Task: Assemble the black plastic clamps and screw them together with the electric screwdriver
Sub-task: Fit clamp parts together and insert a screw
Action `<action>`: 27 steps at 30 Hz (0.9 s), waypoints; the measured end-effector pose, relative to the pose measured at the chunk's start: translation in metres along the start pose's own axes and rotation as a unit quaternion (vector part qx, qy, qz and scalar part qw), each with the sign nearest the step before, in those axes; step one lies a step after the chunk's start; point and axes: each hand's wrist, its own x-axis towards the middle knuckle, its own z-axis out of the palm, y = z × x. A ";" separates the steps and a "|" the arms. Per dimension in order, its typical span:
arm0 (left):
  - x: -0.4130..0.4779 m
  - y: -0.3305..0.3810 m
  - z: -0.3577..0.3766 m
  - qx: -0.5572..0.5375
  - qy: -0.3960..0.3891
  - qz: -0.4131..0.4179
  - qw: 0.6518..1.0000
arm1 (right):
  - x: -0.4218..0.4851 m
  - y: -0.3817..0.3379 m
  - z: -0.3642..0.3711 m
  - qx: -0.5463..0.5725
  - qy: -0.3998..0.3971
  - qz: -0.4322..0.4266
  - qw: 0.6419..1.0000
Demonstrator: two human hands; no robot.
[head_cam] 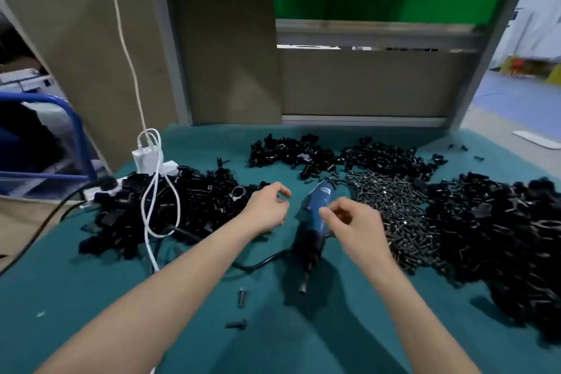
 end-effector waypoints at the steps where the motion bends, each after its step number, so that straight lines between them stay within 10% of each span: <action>1: 0.015 0.003 0.004 0.056 0.007 0.008 0.998 | 0.010 0.005 0.004 -0.058 0.016 -0.014 0.998; 14: 0.199 0.008 0.055 0.300 0.003 0.090 0.950 | 0.034 0.055 0.013 -0.215 0.061 -0.111 0.968; 21: 0.129 0.034 0.028 -0.192 0.083 0.052 0.977 | 0.122 0.074 -0.057 -0.165 0.129 0.072 0.975; 27: 0.014 0.045 0.029 -0.388 0.051 0.060 0.918 | 0.238 0.119 -0.049 -0.388 -0.126 0.077 0.910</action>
